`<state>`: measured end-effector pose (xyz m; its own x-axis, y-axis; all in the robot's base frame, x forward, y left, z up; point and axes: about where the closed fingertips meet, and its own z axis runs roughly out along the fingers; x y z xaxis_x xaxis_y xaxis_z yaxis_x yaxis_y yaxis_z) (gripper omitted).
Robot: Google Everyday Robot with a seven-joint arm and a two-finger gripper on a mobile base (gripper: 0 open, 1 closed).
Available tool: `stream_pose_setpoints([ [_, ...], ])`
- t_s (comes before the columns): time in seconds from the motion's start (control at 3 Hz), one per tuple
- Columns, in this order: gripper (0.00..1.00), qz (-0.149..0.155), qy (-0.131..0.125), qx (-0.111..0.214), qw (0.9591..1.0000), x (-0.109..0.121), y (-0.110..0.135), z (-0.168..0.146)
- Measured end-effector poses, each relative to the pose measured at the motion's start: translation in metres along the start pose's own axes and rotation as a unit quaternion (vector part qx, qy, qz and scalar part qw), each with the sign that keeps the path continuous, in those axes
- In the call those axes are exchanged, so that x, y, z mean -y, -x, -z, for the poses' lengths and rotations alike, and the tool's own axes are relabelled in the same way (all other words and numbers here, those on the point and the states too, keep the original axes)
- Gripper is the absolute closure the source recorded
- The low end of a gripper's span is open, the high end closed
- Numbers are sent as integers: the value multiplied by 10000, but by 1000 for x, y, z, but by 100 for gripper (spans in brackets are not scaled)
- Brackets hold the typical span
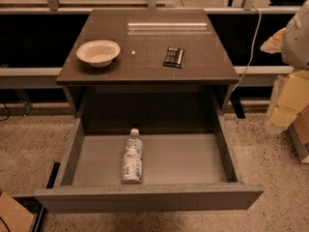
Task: Pick blue plastic bottle from top drawer and place on counter
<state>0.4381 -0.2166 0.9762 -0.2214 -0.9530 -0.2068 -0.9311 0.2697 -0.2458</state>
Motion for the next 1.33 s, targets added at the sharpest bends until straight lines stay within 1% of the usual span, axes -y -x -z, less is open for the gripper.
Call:
stream_pose_setpoints([
  [0.33,0,-1,0,0,10000,0,0,0],
  [0.67,0,-246,-14,-22,9997,-3,11,-11],
  [1.0,0,-634,-123,-121,9978,-7,34,-37],
  [1.33,0,-934,-132,-121,9955,-8,33,-38],
])
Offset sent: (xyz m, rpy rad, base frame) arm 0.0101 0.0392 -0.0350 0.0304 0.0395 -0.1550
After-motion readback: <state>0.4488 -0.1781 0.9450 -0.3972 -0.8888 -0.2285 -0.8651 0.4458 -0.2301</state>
